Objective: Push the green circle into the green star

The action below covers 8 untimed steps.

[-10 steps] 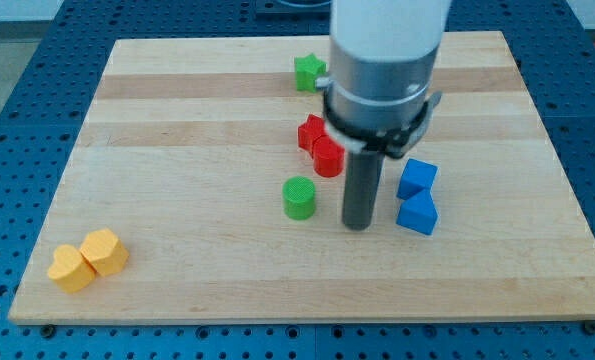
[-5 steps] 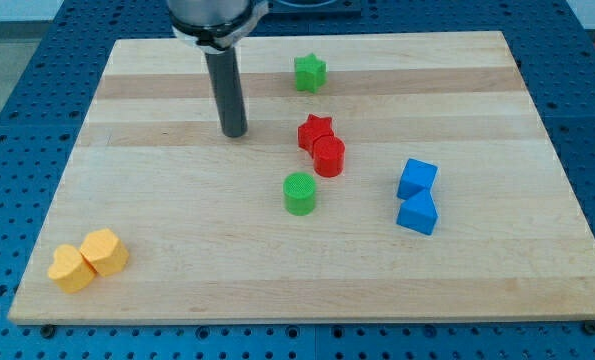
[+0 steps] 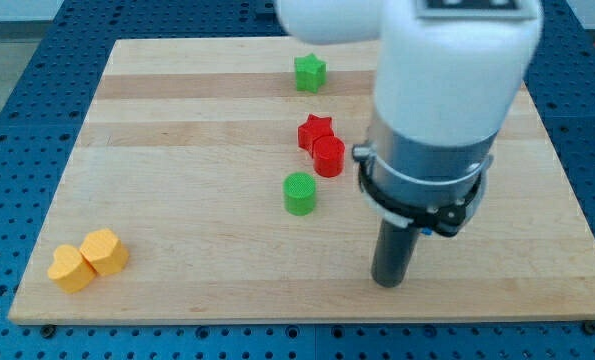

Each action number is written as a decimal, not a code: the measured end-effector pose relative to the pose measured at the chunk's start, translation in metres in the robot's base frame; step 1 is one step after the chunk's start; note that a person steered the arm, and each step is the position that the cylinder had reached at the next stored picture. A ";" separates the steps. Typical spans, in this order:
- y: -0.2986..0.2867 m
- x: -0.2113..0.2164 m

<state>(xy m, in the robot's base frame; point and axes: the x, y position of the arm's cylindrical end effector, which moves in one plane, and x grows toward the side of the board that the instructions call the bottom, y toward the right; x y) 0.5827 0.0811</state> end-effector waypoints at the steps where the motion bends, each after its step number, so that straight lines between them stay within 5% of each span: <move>1: -0.002 -0.002; 6: -0.147 -0.131; 8: -0.186 -0.244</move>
<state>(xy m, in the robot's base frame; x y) 0.3384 -0.1046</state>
